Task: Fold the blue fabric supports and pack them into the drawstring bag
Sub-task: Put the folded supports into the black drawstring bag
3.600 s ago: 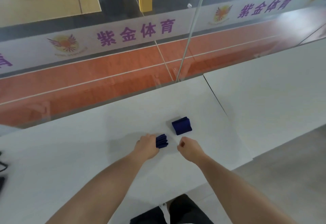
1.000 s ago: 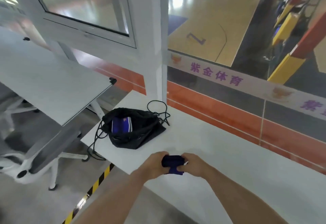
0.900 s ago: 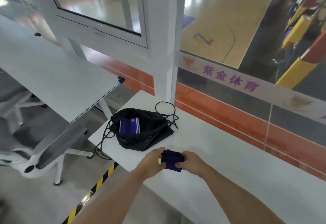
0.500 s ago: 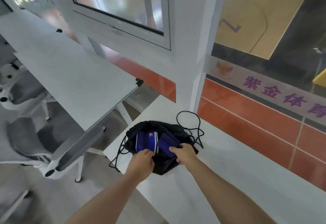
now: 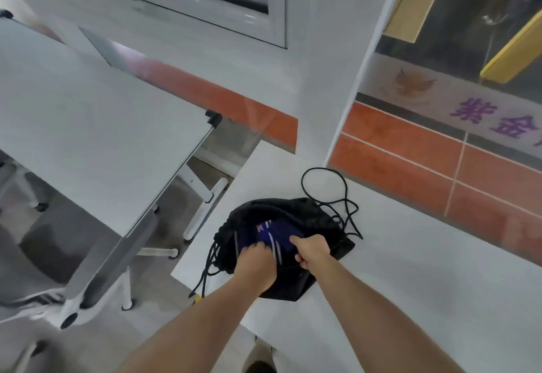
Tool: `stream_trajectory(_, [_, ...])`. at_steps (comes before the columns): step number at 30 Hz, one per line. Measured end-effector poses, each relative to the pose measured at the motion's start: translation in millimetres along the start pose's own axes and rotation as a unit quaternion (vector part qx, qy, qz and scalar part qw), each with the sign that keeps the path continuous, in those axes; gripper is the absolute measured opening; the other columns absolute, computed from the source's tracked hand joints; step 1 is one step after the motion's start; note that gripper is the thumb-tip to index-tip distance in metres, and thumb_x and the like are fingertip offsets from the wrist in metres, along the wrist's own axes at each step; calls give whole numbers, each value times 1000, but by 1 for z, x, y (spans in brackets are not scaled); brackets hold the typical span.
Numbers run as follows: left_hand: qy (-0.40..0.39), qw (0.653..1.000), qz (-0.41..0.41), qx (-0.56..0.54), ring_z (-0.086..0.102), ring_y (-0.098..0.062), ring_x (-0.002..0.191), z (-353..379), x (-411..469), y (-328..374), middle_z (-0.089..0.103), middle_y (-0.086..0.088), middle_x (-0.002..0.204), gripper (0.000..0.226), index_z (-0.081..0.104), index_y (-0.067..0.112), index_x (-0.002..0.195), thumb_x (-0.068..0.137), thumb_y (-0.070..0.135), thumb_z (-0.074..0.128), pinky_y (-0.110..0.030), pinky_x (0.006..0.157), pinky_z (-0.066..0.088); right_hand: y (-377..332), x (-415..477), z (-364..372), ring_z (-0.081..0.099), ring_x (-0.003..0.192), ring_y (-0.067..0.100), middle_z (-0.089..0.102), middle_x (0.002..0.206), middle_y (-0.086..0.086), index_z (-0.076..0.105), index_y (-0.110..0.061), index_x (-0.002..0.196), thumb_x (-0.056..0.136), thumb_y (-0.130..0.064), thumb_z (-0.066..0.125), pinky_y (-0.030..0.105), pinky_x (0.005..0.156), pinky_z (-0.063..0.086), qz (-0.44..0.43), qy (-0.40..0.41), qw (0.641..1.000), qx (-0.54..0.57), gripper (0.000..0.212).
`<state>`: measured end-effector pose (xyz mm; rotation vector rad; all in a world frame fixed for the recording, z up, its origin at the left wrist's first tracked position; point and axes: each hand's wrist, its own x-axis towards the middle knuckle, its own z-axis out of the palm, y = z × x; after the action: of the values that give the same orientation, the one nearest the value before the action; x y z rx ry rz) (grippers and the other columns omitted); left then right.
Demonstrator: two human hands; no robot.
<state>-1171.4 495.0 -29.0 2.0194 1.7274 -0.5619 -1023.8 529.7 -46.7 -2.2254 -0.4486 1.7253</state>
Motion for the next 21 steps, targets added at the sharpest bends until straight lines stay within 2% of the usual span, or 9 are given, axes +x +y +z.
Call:
stream_trajectory(2, [-9, 1000, 21, -1, 55, -26, 117, -3, 2, -5, 60, -6, 125, 35, 57, 16, 125, 94, 23, 44, -37, 101, 40, 5, -1, 4, 51, 47, 17, 55, 63, 8, 62, -5, 86, 90, -20, 71, 24, 41, 39, 6, 3, 1000, 15, 18])
stream_trajectory(4, [-17, 999, 44, 3, 56, -27, 117, -7, 2, -10, 60, -7, 126, 35, 57, 15, 125, 93, 22, 44, -39, 101, 41, 11, -3, 5, 43, 46, 13, 51, 62, 6, 62, -7, 97, 93, -11, 68, 22, 38, 34, 29, -18, 996, 79, 8])
stream_trajectory(7, [-30, 997, 73, 10, 56, -29, 117, -14, 1, -18, 60, -9, 126, 33, 57, 13, 124, 94, 21, 45, -40, 101, 41, 17, -3, 2, 41, 46, 9, 54, 68, 4, 64, -8, 111, 96, -9, 66, 18, 34, 31, 38, -36, 989, 139, 16])
stream_trajectory(10, [-36, 995, 92, 10, 55, -30, 118, -18, 2, -23, 59, -10, 127, 34, 54, 13, 127, 95, 22, 45, -42, 101, 41, 18, -2, 0, 48, 46, 10, 60, 75, 5, 63, -10, 115, 96, -15, 66, 19, 35, 32, 37, -44, 989, 135, 20])
stream_trajectory(12, [-6, 994, 106, 8, 54, -30, 118, -22, 2, -24, 58, -9, 128, 36, 52, 14, 130, 96, 23, 46, -42, 100, 44, 14, -3, 1, 54, 46, 15, 64, 79, 8, 63, -7, 110, 94, -27, 68, 23, 41, 37, 5, -17, 998, 52, 26])
stream_trajectory(14, [58, 990, 131, 0, 51, -29, 122, -25, 3, -24, 55, -8, 132, 36, 50, 15, 131, 96, 24, 47, -42, 100, 46, 10, -8, 3, 65, 62, 22, 69, 87, 7, 60, -7, 104, 92, -40, 68, 30, 55, 44, -62, 53, 989, -119, 36])
stream_trajectory(16, [104, 977, 184, 8, 47, -28, 128, -28, 5, -18, 50, -7, 138, 40, 48, 16, 136, 97, 26, 48, -43, 106, 43, 5, -18, -1, 65, 83, 24, 65, 94, 2, 53, -12, 106, 92, -42, 66, 31, 66, 44, -128, 112, 956, -238, 36])
stream_trajectory(19, [93, 969, 222, 59, 41, -29, 132, -30, 13, -8, 46, -5, 143, 42, 47, 17, 140, 99, 27, 47, -47, 114, 35, -3, -29, -17, 59, 76, 18, 62, 92, -3, 48, -21, 93, 97, -39, 56, 36, 67, 51, -212, 178, 912, -304, 20])
stream_trajectory(21, [79, 972, 208, 74, 37, -30, 133, -28, 17, -4, 44, -6, 144, 42, 46, 17, 140, 100, 26, 45, -49, 115, 32, -6, -23, -33, 59, 94, 21, 57, 113, -1, 48, -25, 105, 96, -34, 55, 38, 84, 51, -271, 230, 860, -367, 14])
